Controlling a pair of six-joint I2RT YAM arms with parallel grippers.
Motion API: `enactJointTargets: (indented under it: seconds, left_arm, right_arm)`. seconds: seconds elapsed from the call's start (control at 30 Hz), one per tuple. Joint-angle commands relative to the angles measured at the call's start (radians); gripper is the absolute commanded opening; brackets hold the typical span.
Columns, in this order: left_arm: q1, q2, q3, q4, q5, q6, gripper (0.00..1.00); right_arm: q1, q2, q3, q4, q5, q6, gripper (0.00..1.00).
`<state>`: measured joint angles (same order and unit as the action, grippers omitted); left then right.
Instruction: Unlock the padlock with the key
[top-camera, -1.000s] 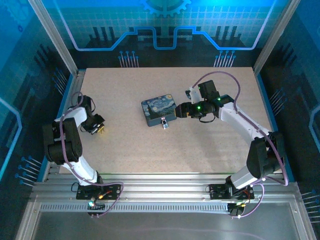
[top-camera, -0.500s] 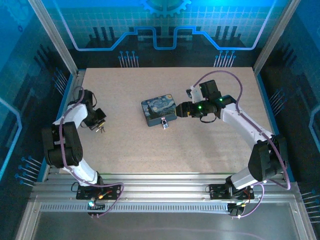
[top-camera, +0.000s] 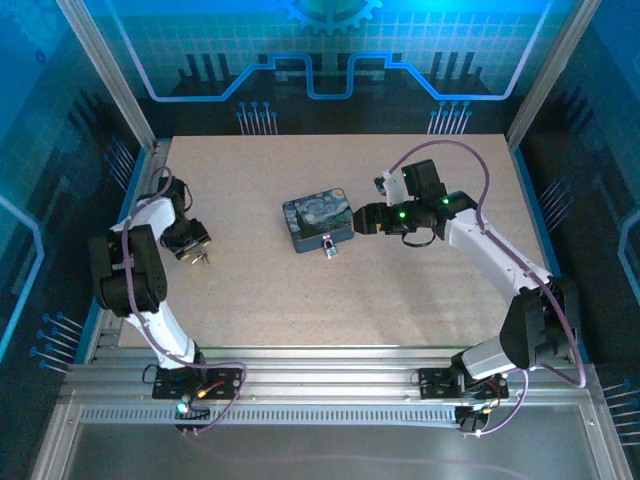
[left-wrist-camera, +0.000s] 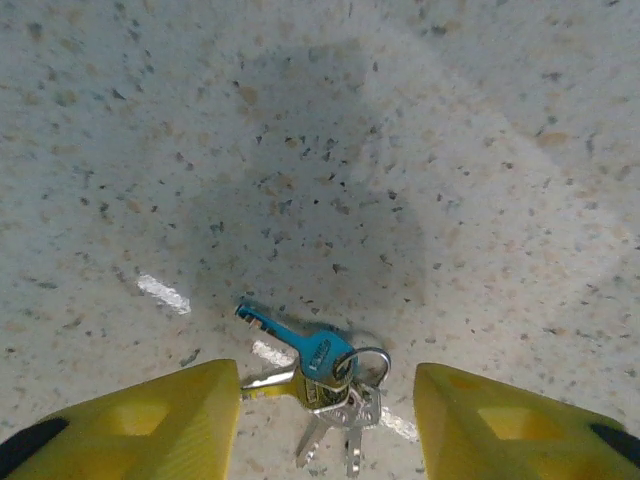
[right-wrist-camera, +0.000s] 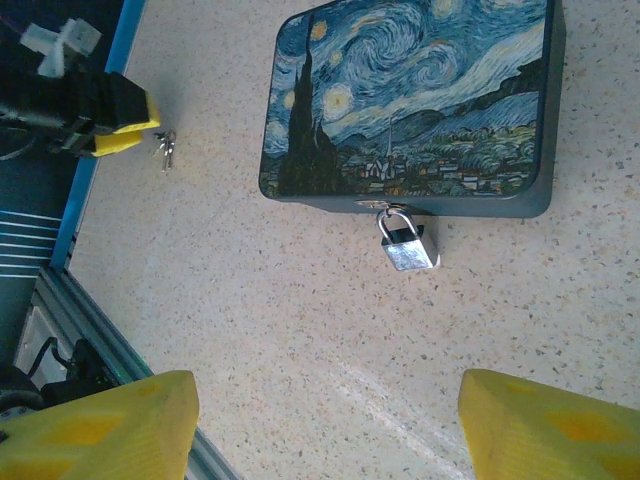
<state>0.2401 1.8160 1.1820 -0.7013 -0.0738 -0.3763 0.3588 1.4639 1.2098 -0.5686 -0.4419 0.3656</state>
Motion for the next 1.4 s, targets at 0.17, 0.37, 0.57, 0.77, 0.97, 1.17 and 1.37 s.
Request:
enactJointTargets:
  seconds: [0.17,0.37,0.57,0.77,0.97,1.17,1.37]
  left_arm:
    - [-0.016,0.037,0.0,0.012,0.036,0.026,0.35]
    - [-0.069,0.034,-0.045,0.003,0.024,0.037,0.3]
    - [-0.088,0.013,-0.06,-0.006,0.019,0.034,0.15]
    - [-0.119,-0.035,-0.045,-0.042,0.028,0.03,0.03]
    - [-0.193,-0.099,-0.032,-0.1,0.008,0.04,0.0]
    - [-0.338,-0.204,-0.056,-0.138,0.038,0.015,0.0]
    - [-0.66,-0.254,-0.035,-0.138,0.058,-0.104,0.0]
  right_arm:
    - [-0.012,-0.019,-0.003,-0.013,-0.01,-0.004,0.7]
    - [-0.012,-0.008,0.003,0.001,-0.025,0.001,0.7]
    - [-0.012,-0.029,-0.006,-0.006,-0.018,-0.007,0.7]
    - [-0.015,-0.05,-0.031,0.001,-0.015,0.001,0.7]
    - [-0.015,-0.058,-0.036,0.003,-0.015,0.005,0.7]
    - [-0.018,-0.053,-0.051,0.021,-0.017,0.011,0.7]
    - [-0.084,-0.021,-0.095,0.059,-0.022,0.041,0.7]
